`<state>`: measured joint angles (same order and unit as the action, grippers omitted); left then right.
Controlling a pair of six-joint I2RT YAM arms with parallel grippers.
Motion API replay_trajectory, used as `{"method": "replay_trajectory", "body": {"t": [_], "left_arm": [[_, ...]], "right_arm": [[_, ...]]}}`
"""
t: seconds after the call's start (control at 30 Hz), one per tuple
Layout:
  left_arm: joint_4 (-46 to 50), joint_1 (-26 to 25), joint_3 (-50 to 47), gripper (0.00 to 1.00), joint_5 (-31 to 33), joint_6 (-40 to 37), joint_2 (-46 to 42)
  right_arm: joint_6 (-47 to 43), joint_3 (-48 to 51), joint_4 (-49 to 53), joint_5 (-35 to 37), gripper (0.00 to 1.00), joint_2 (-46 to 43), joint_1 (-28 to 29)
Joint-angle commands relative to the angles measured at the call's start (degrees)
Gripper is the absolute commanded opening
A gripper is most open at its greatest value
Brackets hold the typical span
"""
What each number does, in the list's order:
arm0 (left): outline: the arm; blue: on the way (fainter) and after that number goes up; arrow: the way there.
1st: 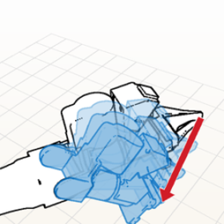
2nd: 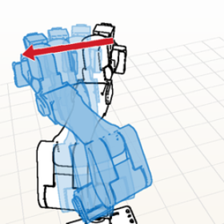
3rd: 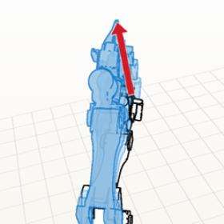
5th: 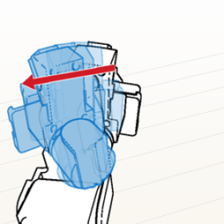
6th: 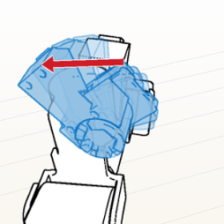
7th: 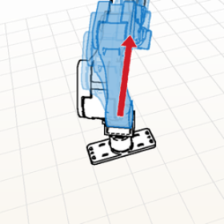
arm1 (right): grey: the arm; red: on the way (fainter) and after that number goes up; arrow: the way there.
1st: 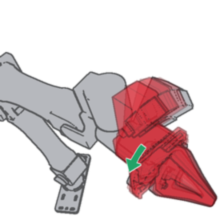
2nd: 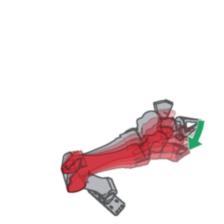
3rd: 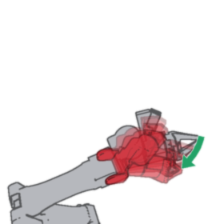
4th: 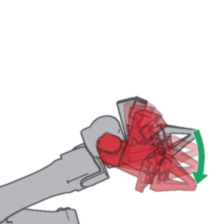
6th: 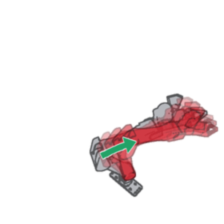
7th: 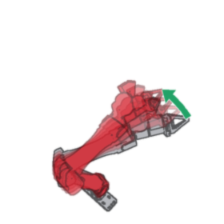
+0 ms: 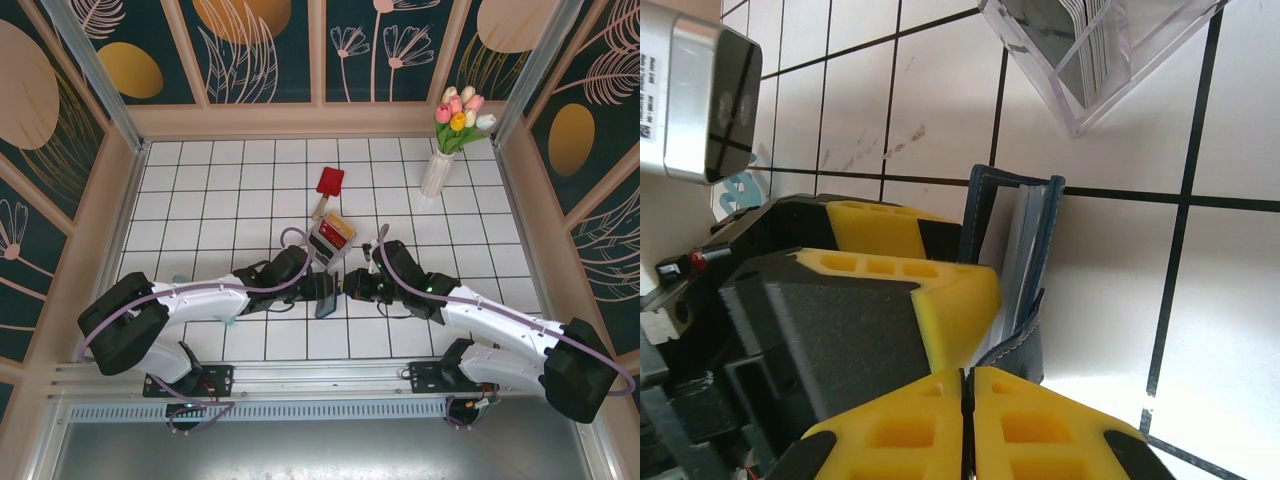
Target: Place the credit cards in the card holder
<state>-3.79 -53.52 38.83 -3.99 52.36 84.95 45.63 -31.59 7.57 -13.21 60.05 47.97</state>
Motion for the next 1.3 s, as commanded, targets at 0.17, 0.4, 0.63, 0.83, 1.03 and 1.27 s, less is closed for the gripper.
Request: {"method": "replay_trajectory", "body": {"t": [0.17, 0.4, 0.63, 0.83, 1.03, 1.27], "left_arm": [[4.18, 0.20, 0.43, 0.28, 4.36, -0.85, -0.58], [3.70, 0.25, -3.99, 0.02, 7.45, 1.13, -4.95], [-3.11, 0.24, -10.17, 0.00, 5.46, 4.84, -7.39], [-11.43, 0.23, -13.67, 0.00, 3.09, 9.21, -8.62], [-11.40, 0.27, -13.21, 0.00, 4.08, 9.70, -10.85], [-6.58, 0.18, -8.98, 0.00, 4.56, 6.96, -13.23]], "right_arm": [[-1.43, -1.57, 0.26, 0.85, 0.10, 0.11, -0.70], [2.43, 0.50, 11.38, 13.81, 0.11, 0.97, -3.75], [3.47, 1.70, 11.94, 14.94, 0.29, 2.57, -4.98], [2.78, -3.38, 12.97, 14.80, 0.45, -2.60, -4.73], [1.79, -5.40, 3.32, 8.60, 0.48, -6.80, -1.85], [1.50, -12.45, 3.01, 13.31, 0.40, 4.90, 6.72]]}}
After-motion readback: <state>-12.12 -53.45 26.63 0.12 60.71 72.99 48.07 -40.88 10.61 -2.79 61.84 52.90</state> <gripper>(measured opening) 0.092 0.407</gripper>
